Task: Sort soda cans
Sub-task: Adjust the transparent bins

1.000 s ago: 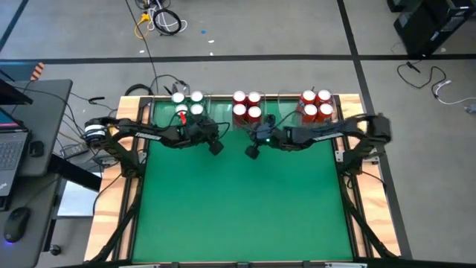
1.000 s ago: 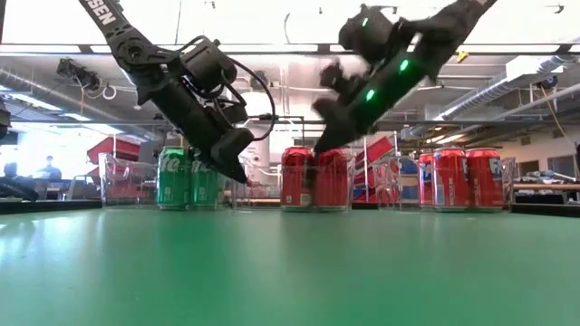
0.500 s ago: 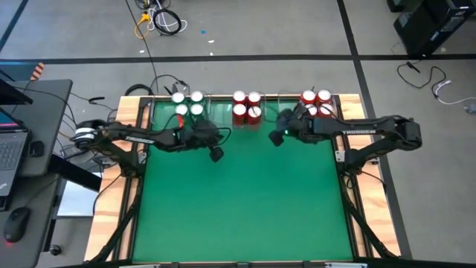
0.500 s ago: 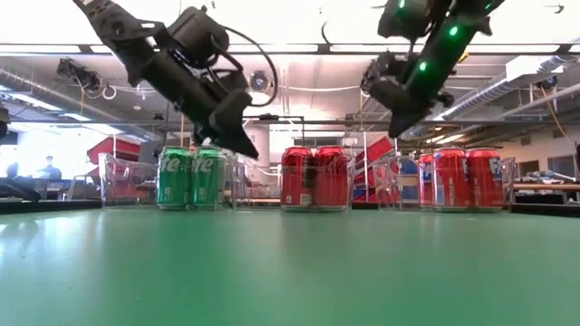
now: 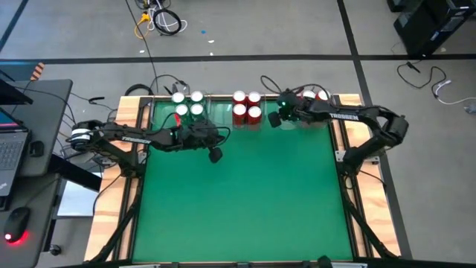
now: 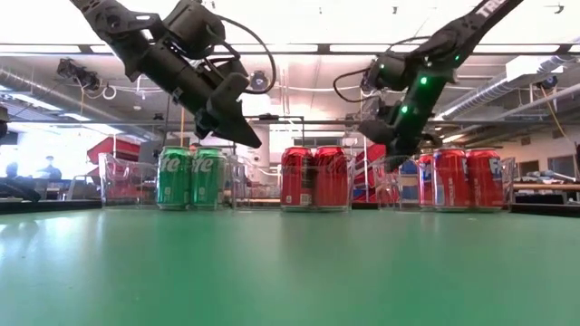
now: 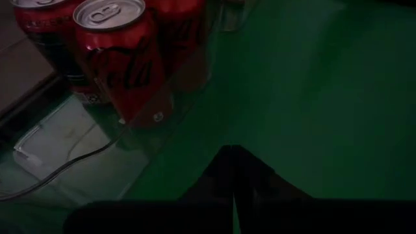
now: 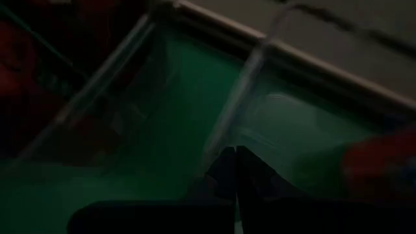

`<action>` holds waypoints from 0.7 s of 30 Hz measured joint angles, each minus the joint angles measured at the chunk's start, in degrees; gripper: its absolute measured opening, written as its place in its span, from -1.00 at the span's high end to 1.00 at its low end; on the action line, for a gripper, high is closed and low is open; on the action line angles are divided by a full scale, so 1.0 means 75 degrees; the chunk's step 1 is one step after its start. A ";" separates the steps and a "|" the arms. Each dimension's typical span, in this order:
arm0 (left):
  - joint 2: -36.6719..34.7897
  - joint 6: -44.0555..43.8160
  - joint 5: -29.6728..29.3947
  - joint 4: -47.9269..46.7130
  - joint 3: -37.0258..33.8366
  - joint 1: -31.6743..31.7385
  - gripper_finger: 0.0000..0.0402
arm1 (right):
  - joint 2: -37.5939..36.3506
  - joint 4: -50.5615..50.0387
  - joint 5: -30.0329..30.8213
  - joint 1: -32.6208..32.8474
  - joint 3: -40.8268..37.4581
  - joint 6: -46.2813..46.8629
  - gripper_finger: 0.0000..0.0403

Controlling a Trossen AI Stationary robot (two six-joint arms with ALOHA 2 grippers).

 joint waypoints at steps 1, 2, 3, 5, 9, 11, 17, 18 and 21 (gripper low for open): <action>0.0000 0.0016 0.0014 0.0002 0.0000 0.0000 1.00 | 0.0106 0.0190 -0.0232 -0.0052 0.0002 -0.0022 1.00; 0.0000 0.0037 0.0019 -0.0001 0.0000 0.0000 1.00 | 0.0184 0.0345 -0.0346 -0.0084 0.0006 -0.0071 1.00; 0.0000 0.0065 0.0019 -0.0007 0.0000 0.0000 1.00 | 0.0251 0.0535 -0.0406 -0.0093 0.0006 -0.0122 1.00; 0.0000 0.0136 0.0022 -0.0032 0.0000 0.0000 1.00 | 0.0352 0.0924 -0.0387 -0.0066 0.0015 -0.0204 1.00; 0.0000 0.0162 0.0033 -0.0026 0.0000 0.0000 1.00 | 0.0355 0.1358 -0.0548 -0.0021 0.0009 -0.0184 1.00; 0.0000 0.0171 0.0033 -0.0026 0.0000 0.0000 1.00 | 0.0348 0.1585 -0.0763 -0.0063 0.0015 -0.0071 1.00; 0.0000 0.0188 0.0033 0.0010 0.0000 0.0050 1.00 | 0.0373 0.2179 -0.1332 -0.0056 0.0013 0.0018 1.00; 0.0000 0.0188 0.0033 0.0006 0.0000 0.0050 1.00 | 0.0377 0.2275 -0.1365 -0.0018 0.0009 0.0029 1.00; 0.0000 0.0201 0.0033 0.0011 -0.0003 0.0050 1.00 | 0.0380 0.2432 -0.1478 0.0074 0.0003 0.0077 1.00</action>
